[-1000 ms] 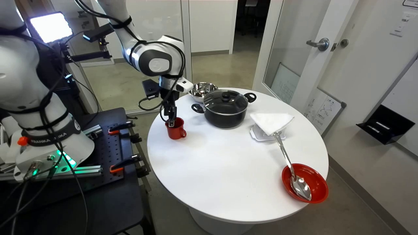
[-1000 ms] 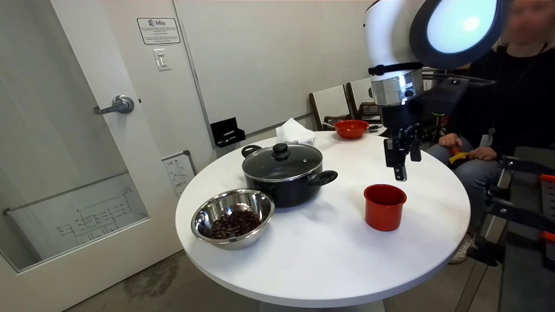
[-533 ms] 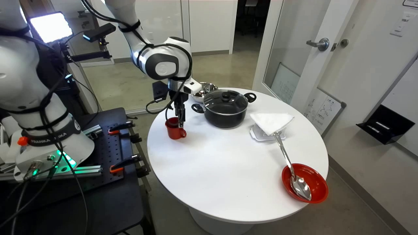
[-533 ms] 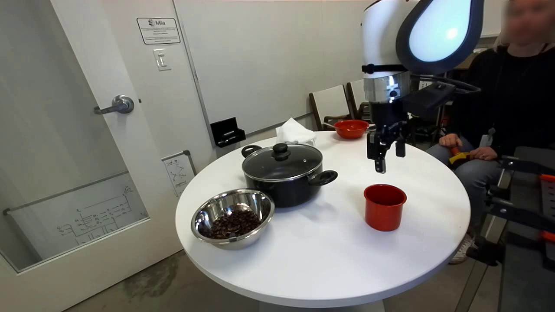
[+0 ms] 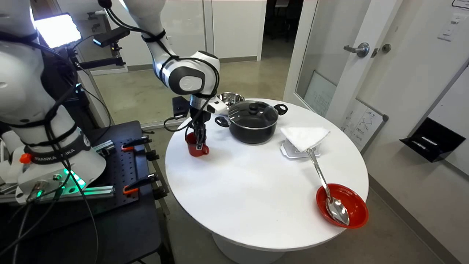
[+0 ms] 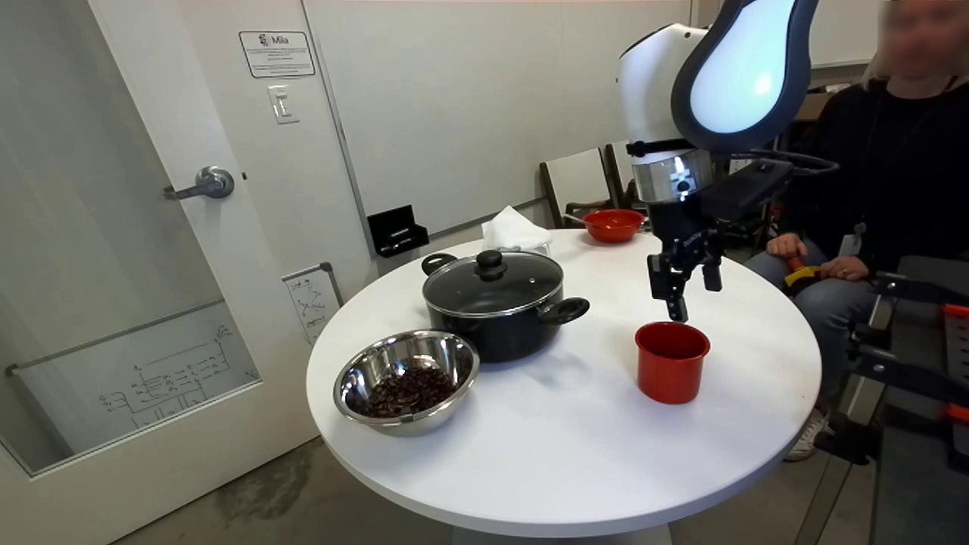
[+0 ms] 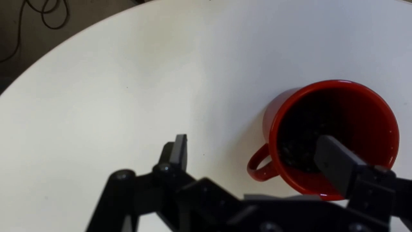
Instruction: Pour the contents from the orange cup into the silver bowl
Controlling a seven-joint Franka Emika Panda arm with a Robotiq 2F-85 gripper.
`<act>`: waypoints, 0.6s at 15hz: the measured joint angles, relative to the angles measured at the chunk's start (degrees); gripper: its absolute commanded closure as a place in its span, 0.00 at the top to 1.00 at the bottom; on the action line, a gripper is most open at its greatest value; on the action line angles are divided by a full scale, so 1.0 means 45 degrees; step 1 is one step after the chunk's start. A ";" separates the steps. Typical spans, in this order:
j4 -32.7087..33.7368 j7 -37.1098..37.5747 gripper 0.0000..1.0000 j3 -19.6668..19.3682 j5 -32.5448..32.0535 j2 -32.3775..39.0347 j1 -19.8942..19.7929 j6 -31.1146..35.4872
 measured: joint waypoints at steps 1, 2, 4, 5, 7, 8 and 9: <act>0.0024 -0.0008 1.00 0.0001 0.0003 0.0015 0.0000 -0.0016; 0.0033 -0.0016 1.00 0.0001 0.0005 0.0016 0.0000 -0.0025; 0.0030 -0.0020 1.00 -0.0010 0.0006 0.0016 0.0003 -0.0026; 0.0020 -0.0016 1.00 -0.0059 -0.0021 0.0016 0.0041 0.0000; -0.0005 -0.0153 1.00 0.0012 0.0135 0.0026 0.0047 0.0004; -0.0013 -0.0317 1.00 0.0146 0.0475 0.0056 0.0018 0.0004; -0.0015 -0.0595 1.00 0.0347 0.0911 0.0111 -0.0032 0.0005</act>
